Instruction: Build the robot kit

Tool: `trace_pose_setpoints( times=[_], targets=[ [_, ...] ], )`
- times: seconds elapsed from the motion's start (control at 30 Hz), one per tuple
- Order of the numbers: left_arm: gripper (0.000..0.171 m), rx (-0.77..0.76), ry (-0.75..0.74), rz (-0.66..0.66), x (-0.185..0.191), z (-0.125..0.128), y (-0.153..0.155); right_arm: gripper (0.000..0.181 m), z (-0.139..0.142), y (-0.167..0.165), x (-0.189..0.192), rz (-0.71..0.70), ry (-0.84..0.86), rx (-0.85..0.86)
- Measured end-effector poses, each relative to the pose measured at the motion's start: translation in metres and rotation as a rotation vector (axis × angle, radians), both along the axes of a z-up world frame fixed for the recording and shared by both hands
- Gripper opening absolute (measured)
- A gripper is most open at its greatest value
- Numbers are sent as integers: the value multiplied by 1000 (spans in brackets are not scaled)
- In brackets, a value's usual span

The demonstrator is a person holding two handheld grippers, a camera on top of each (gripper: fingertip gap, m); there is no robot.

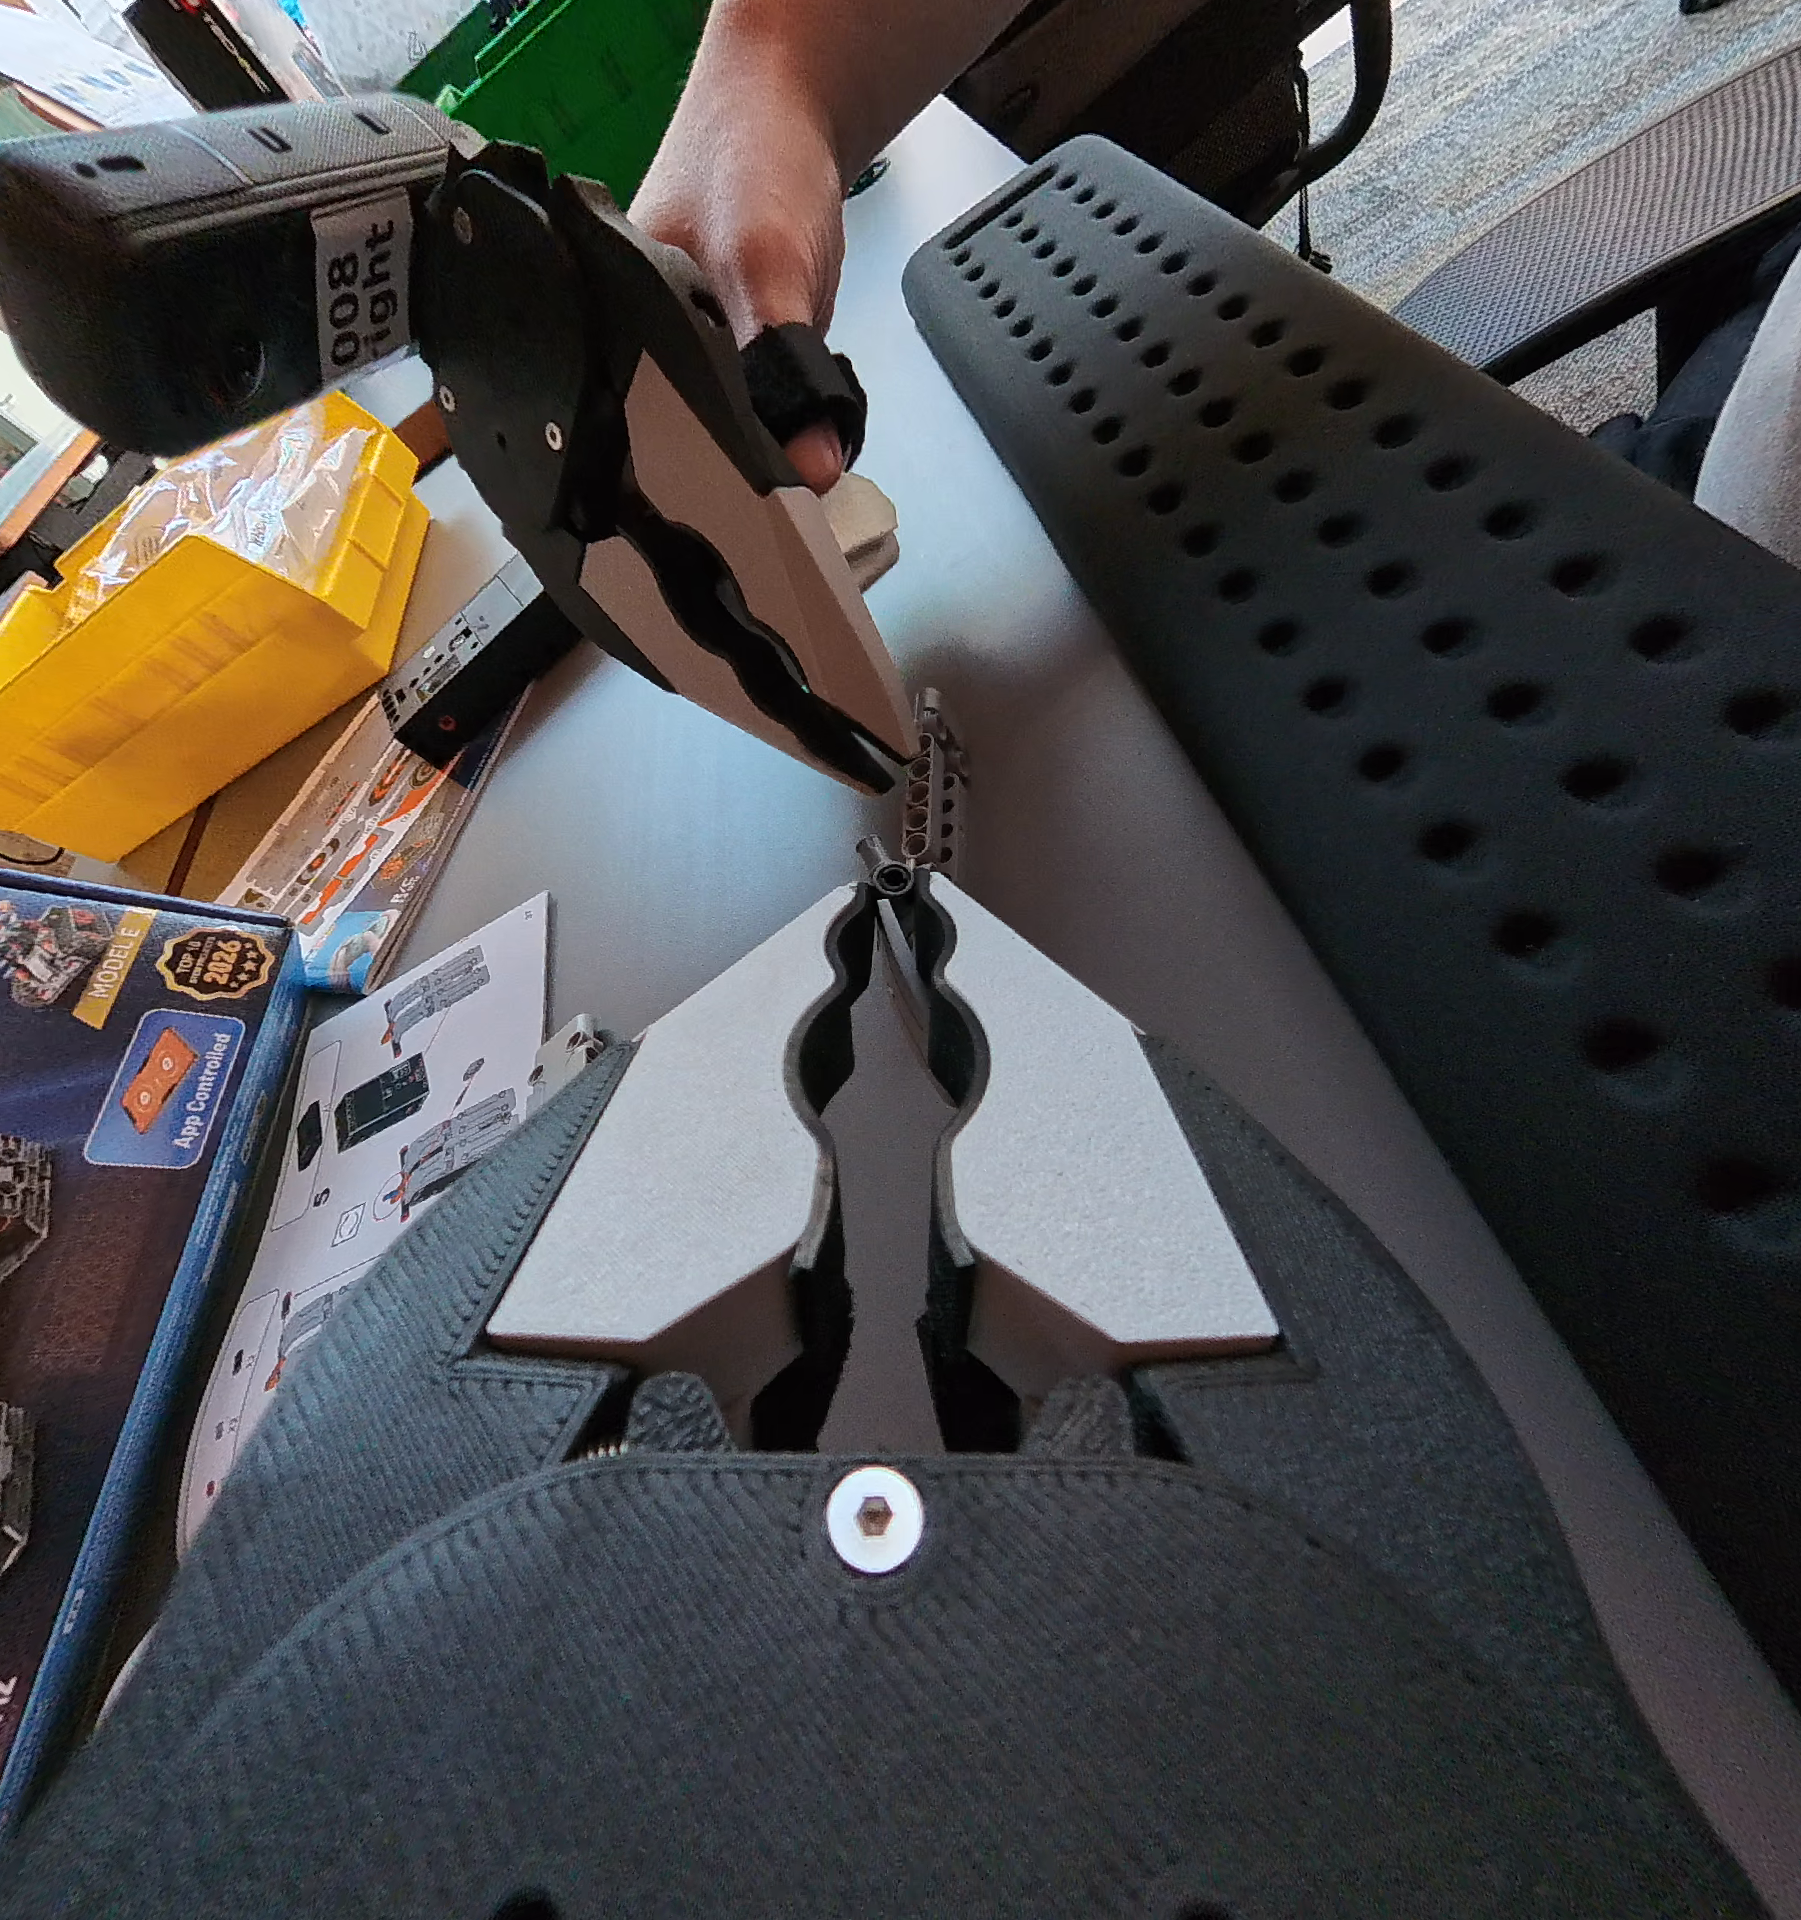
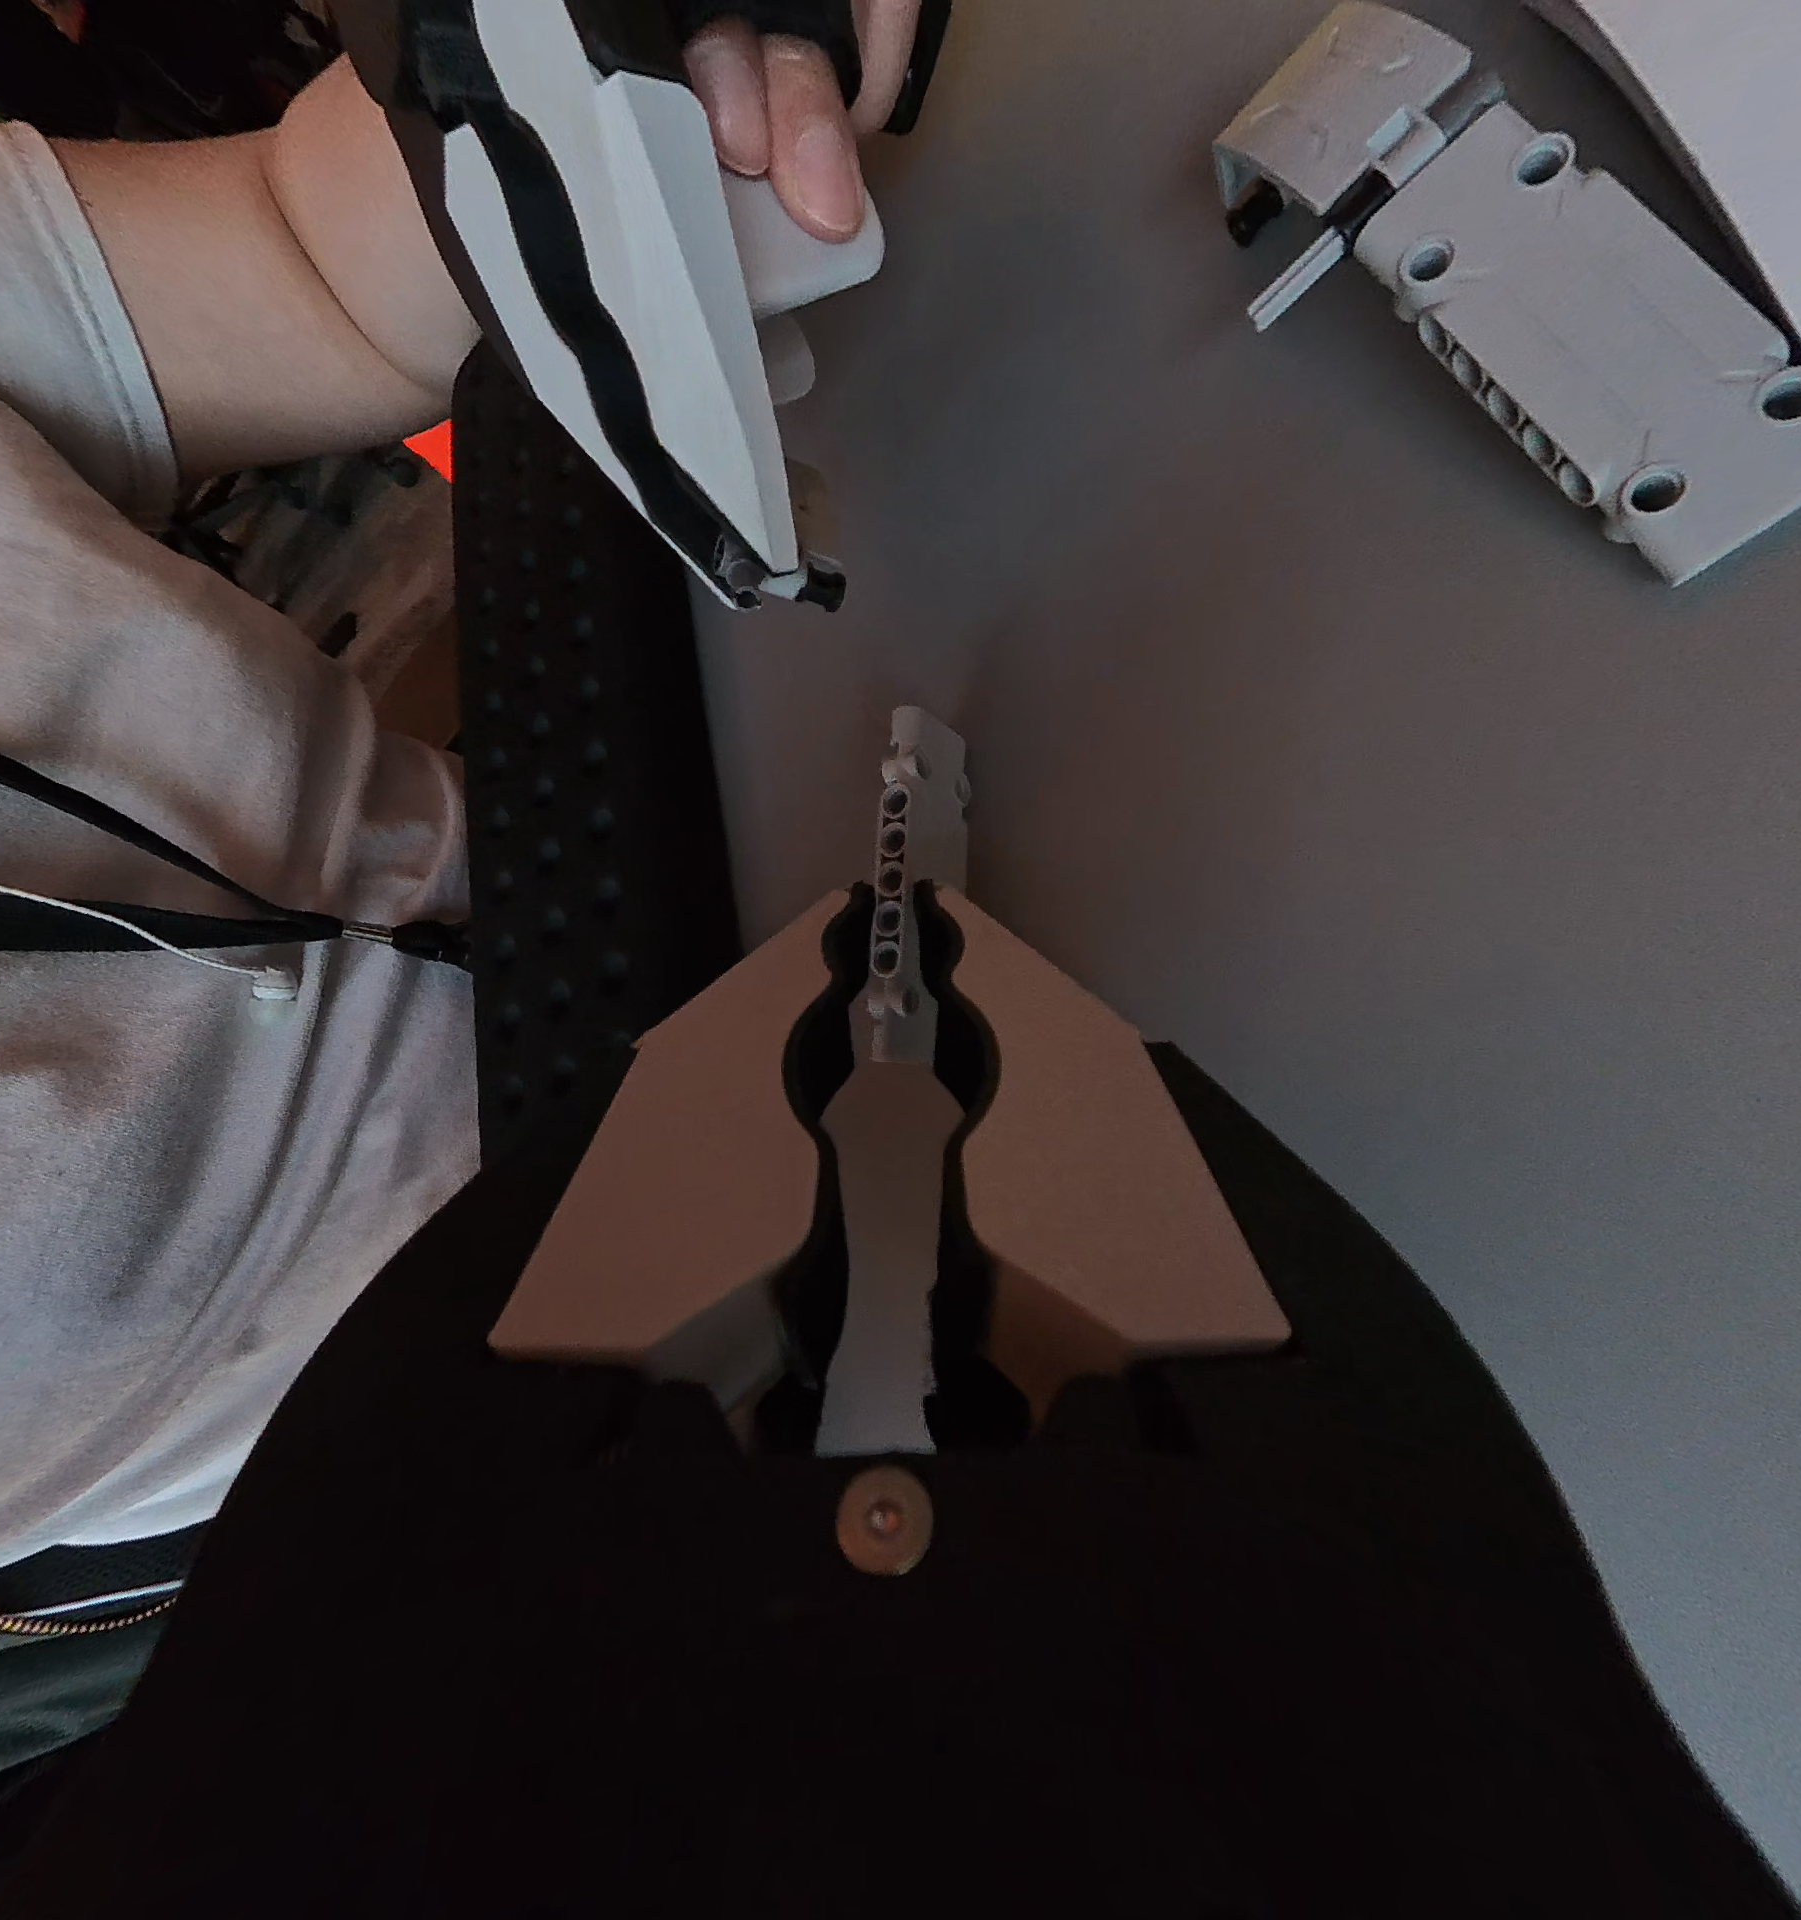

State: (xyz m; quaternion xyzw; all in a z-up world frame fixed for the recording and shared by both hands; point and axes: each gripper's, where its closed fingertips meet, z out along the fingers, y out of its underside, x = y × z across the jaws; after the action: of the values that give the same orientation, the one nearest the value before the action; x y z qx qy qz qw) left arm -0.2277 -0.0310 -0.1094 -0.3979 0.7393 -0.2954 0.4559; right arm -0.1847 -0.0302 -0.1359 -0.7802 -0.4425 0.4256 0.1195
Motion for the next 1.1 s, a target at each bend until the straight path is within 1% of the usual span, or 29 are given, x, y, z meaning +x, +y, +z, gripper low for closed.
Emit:
trace_pose_setpoints(
  times=[0.07, 0.13, 0.17, 0.23, 0.33, 0.43, 0.5, 0.57, 0.6, 0.73, 0.93, 0.97, 1.0, 1.03, 1.1],
  targets=[
    [6, 1, 1, 1, 0, 0, 0, 14, 2, 1, 0, -1, 0, 18],
    [5, 4, 1, 3, 0, 0, 1, 25, 5, 2, -1, 6, 0, 62],
    [6, 2, 2, 4, -1, 0, 1, 27, 8, 3, -3, 14, -18, 119],
    [6, 0, 3, 8, -1, 0, 3, 39, 8, 3, -6, 39, -112, 310],
    [6, -3, 7, 14, -2, 0, 5, 41, 0, -2, -9, 105, -279, 540],
    [5, -2, 14, 16, -2, -1, 5, 39, -9, -1, -11, 102, -368, 626],
    [6, 3, 19, 18, -2, -2, 5, 27, -11, 3, -8, 88, -408, 648],
    [6, 6, 21, 20, -3, -2, 6, 22, -11, 5, -6, 83, -423, 641],
    [6, 7, 22, 20, -3, -2, 6, 16, -12, 4, -5, 90, -434, 637],
    [6, 8, 26, 23, -3, -3, 7, 16, -14, 3, -6, 101, -472, 600],
    [6, 12, 60, 32, -4, -9, 9, 16, -21, 2, -9, 116, -484, 528],
    [6, 8, 66, 37, -4, -10, 11, 15, -22, 1, -10, 122, -482, 518],
    [6, 1, 75, 45, -5, -10, 12, 8, -23, -2, -11, 138, -472, 505],
    [5, -14, 89, 62, -5, -11, 15, 7, -22, 0, -11, 138, -461, 511],
    [6, -84, 139, 98, -8, -14, 19, 7, -10, 10, -13, 114, -405, 612]
  ],
)
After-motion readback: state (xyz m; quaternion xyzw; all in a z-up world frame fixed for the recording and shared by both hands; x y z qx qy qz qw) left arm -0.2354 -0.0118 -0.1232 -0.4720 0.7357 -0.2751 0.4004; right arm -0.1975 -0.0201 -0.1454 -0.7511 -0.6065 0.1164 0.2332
